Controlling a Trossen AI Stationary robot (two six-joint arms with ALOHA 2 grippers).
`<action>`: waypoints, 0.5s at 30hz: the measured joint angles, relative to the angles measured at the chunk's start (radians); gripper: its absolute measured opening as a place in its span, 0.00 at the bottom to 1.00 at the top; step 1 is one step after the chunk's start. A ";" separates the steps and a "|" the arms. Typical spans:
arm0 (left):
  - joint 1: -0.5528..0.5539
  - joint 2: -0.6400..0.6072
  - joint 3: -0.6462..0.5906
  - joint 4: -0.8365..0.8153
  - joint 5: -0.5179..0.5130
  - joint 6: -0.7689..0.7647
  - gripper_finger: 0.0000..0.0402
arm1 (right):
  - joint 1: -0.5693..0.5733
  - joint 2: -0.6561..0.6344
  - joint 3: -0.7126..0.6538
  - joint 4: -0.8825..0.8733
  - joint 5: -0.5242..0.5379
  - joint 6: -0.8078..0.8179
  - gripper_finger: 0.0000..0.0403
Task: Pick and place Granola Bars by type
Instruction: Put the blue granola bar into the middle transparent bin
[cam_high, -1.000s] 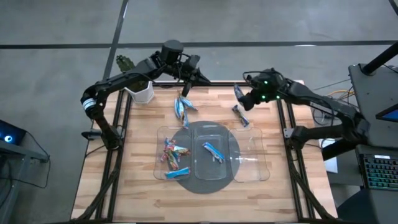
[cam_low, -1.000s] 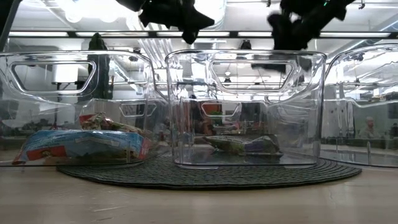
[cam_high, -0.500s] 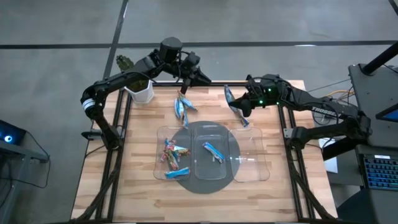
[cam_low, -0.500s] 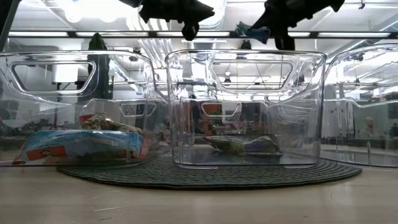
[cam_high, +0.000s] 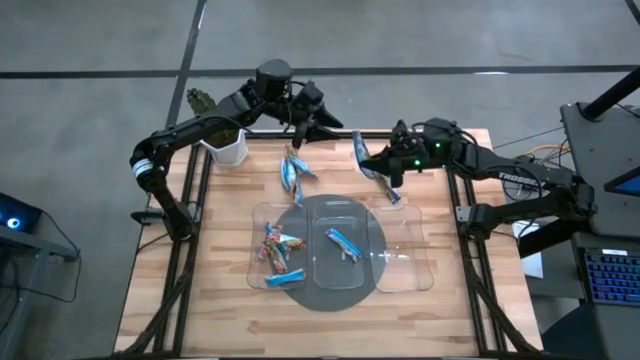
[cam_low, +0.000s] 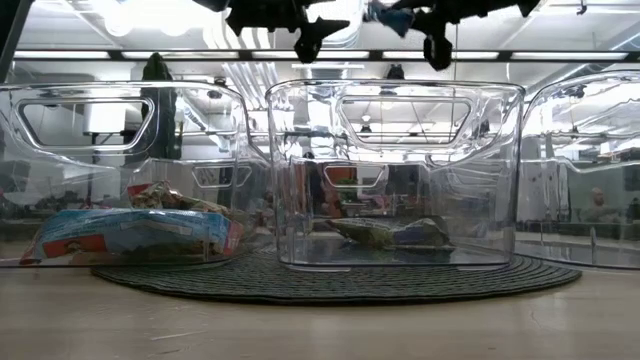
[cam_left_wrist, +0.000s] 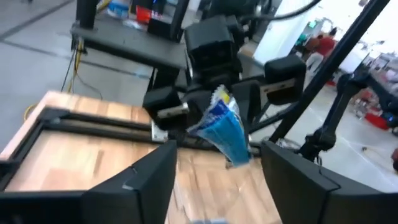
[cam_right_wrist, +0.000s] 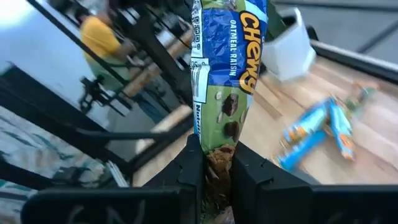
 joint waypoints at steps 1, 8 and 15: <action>-0.002 0.000 0.000 0.028 0.007 -0.018 0.55 | 0.000 -0.001 0.000 0.022 -0.010 0.003 0.10; -0.010 0.000 0.000 0.148 0.058 -0.113 0.57 | 0.000 -0.001 0.000 0.132 -0.021 0.007 0.10; -0.014 0.000 0.000 0.159 0.060 -0.086 0.57 | 0.000 0.001 0.000 0.168 -0.027 0.010 0.10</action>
